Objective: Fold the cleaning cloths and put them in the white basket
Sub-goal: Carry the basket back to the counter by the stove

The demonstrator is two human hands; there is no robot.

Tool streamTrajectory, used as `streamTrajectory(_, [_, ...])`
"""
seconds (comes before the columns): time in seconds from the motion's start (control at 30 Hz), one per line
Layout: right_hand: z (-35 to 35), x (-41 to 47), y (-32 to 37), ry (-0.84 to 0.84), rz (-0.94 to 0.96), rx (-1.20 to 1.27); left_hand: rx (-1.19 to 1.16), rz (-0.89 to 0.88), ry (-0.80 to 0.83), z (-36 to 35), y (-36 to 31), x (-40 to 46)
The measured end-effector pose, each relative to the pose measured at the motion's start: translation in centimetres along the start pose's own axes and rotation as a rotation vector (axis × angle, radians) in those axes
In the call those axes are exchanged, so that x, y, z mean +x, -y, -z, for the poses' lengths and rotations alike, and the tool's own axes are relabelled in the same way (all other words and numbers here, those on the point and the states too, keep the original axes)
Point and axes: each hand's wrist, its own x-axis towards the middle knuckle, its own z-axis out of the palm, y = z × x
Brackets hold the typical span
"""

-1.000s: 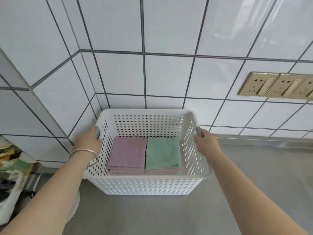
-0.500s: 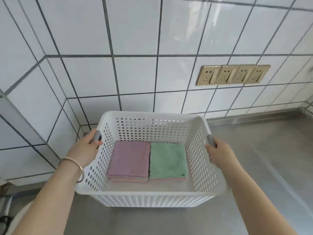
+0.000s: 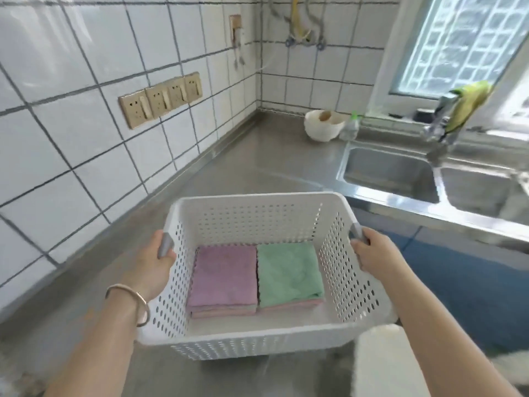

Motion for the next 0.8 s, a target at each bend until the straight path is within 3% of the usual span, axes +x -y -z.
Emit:
streamTrajectory(0.37, [10.8, -21.7, -17.3, -0.429, -0.352, 0.252, 0.085, -0.3, 0.406, -13.7, -8.4, -10.6])
streamTrajectory(0.8, [19.5, -54.0, -31.1, -0.762, -0.717, 0.342, 0.145, -0.542, 0.904, -26.9, -13.2, -35.9])
